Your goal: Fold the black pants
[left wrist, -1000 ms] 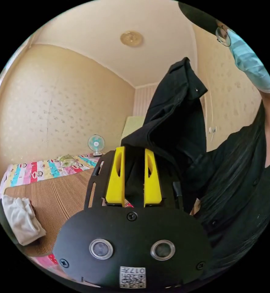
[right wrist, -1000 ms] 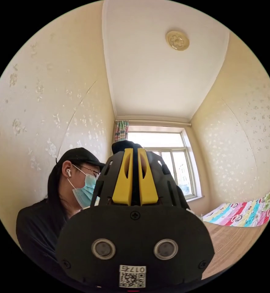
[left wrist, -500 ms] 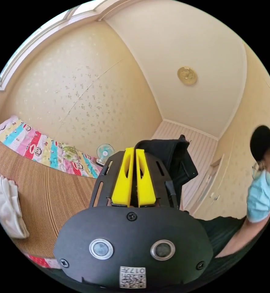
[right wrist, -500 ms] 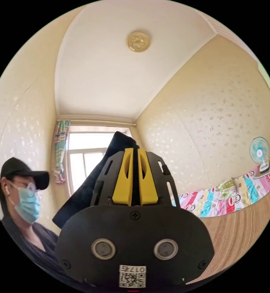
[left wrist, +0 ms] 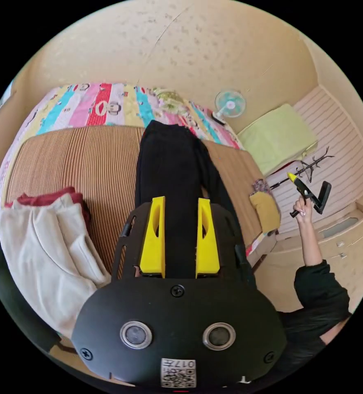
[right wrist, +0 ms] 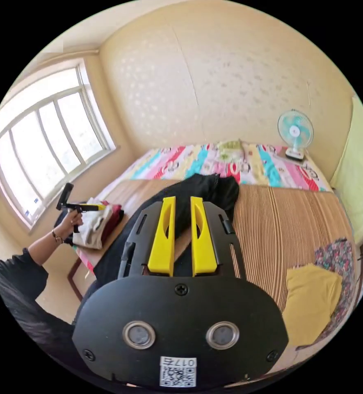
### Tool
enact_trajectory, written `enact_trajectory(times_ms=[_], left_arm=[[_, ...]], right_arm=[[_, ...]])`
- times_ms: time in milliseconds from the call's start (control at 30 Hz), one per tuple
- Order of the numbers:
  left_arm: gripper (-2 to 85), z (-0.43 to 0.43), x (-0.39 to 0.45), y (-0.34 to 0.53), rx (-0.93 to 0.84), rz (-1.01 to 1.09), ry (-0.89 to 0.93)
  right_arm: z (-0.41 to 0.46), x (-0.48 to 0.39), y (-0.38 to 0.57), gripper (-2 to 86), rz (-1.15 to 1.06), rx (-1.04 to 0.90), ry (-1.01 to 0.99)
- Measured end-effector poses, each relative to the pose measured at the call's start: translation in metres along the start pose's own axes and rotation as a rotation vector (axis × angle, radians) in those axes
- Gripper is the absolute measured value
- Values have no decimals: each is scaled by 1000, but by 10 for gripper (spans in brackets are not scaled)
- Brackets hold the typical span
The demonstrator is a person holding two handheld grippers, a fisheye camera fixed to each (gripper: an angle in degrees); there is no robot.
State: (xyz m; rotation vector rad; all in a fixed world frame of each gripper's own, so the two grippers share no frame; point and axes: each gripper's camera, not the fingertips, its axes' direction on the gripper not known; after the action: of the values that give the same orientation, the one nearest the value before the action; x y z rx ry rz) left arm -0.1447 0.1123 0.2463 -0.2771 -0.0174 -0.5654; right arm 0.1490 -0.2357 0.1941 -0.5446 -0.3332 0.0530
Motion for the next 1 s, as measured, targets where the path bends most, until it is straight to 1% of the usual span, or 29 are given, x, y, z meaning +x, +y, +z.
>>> enact_trajectory(times_ms=[33, 67, 133, 233, 300, 333, 367, 400, 433, 467, 500, 533, 567, 600, 633, 667, 733, 767, 800, 833, 867, 900, 933, 1000], left_arm=[[118, 37, -11, 37, -59, -8, -38], [119, 66, -18, 74, -95, -14, -77], [123, 93, -21, 123, -101, -25, -127], [135, 111, -18, 181, -94, -69, -194], [136, 120, -16, 206, -139, -124, -246], [128, 120, -7, 224, -116, -110, -272], [115, 118, 4, 240, -90, -90, -327], [107, 120, 10, 246, -91, -79, -363], [93, 123, 21, 256, -76, -36, -442], [59, 124, 32, 263, -66, -2, -497], [42, 124, 36, 265, -77, 14, -502], [17, 122, 40, 265, -113, 32, -474], [2, 113, 39, 265, -120, 10, -460], [0, 107, 37, 267, -113, -6, -433], [-4, 92, 28, 272, -97, -49, -311], [-6, 76, 17, 281, -67, -92, -113], [-7, 56, 6, 301, -32, -133, 116], [-8, 40, 7, 317, -2, -119, 165], [-8, 33, 10, 326, 13, -104, 170], [-8, 19, 16, 341, 41, -73, 167], [-7, 7, 20, 354, 63, -60, 156], [-6, 3, 20, 360, 74, -64, 148], [-2, -5, 18, 369, 93, -91, 128], [14, -16, 9, 374, 117, -136, 96]], right_arm=[[34, -1, 46, 85, 20, -96, 3], [47, -3, 67, 89, 37, -131, -3], [84, -17, 141, 113, 112, -218, -76], [105, -45, 197, 148, 174, -261, -136], [120, -61, 218, 163, 199, -326, -130], [119, -71, 227, 156, 178, -269, -86], [117, -74, 229, 153, 167, -253, -31], [119, -75, 227, 118, 143, -279, 114], [121, -70, 218, 90, 100, -317, 149], [122, -64, 212, 80, 103, -349, 145], [118, -49, 197, 55, 138, -410, 117], [112, -27, 182, 26, 210, -478, 34], [105, -15, 176, 23, 259, -484, -15], [77, 9, 167, 16, 341, -401, -162], [37, 32, 164, 13, 402, -232, -349], [16, 45, 166, 11, 434, -141, -437], [-60, 108, 206, 8, 630, 249, -733], [-74, 125, 223, 7, 690, 339, -785], [-93, 157, 263, 6, 830, 483, -835], [-103, 187, 306, 5, 983, 541, -803], [-105, 199, 326, 4, 1048, 529, -767], [-108, 217, 363, 3, 1138, 479, -682], [-114, 225, 396, 3, 1182, 474, -613], [-122, 228, 444, 2, 1258, 521, -596]])
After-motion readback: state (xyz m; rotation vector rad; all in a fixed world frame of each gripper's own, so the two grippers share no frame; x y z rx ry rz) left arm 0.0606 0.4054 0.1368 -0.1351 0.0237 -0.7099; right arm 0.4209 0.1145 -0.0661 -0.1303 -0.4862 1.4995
